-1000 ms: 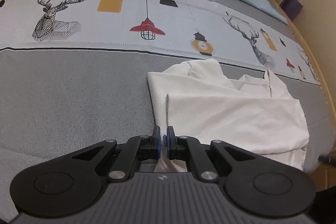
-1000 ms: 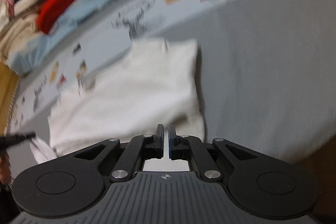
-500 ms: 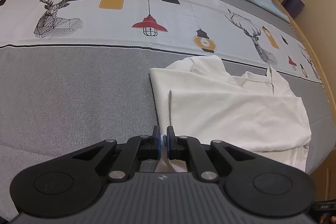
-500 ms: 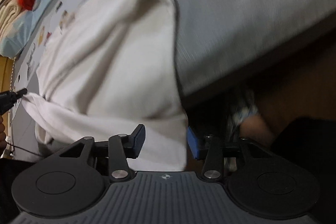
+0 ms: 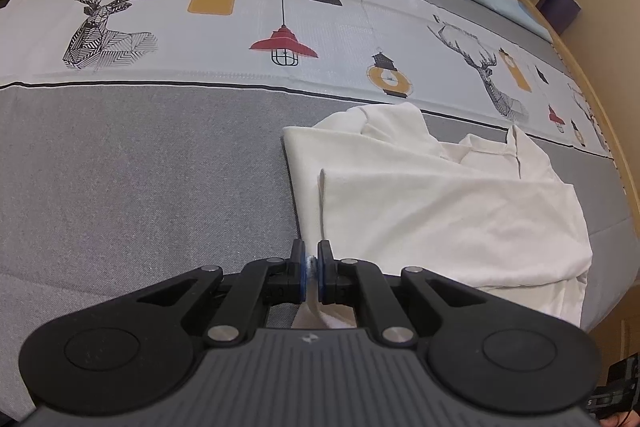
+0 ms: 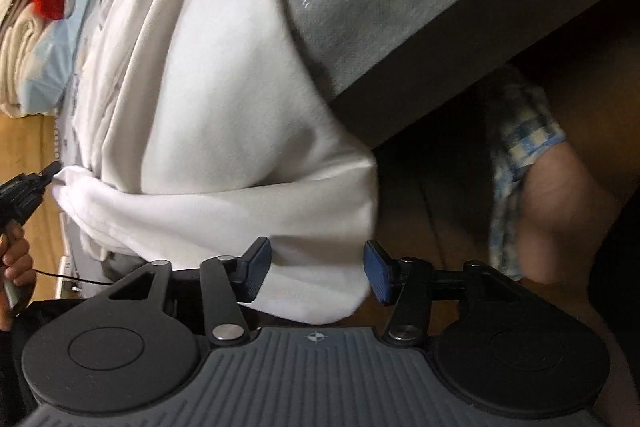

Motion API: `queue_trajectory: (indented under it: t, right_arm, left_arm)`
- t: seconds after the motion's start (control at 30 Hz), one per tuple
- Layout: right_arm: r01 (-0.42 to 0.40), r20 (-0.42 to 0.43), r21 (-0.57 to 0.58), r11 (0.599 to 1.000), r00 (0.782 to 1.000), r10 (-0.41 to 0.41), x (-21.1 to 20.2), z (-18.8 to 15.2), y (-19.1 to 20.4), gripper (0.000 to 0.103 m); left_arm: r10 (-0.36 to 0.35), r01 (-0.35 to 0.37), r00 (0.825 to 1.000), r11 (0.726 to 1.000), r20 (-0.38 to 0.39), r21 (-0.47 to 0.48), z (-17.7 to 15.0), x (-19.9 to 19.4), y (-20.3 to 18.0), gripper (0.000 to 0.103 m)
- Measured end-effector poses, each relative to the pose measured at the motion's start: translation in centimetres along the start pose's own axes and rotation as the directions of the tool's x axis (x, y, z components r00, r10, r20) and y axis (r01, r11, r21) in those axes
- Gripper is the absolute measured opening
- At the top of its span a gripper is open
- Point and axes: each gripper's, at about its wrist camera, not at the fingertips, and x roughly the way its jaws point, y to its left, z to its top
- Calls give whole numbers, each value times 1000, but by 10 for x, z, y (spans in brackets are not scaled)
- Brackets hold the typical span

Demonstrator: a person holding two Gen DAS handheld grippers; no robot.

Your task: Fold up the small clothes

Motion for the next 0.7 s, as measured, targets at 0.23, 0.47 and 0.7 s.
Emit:
queue_trajectory:
  t: [0.23,0.47,0.7]
  right_arm:
    - [22,45,-103,994,999,-17,-7,-1,11,1]
    - [64,95,-107,992,994,-54,-15,0,15,5]
    - [159,183,-379,912,979,-94,-21,-18,61,26]
  left_arm:
    - [-7,7,1000,1000,7,1,-1,-1,-1,5]
    - [-16,17,1000,1000,15,-3,-1,-4,-2,5]
    - [-18,18,1000,1000,13,-5,0,-4,-2,5]
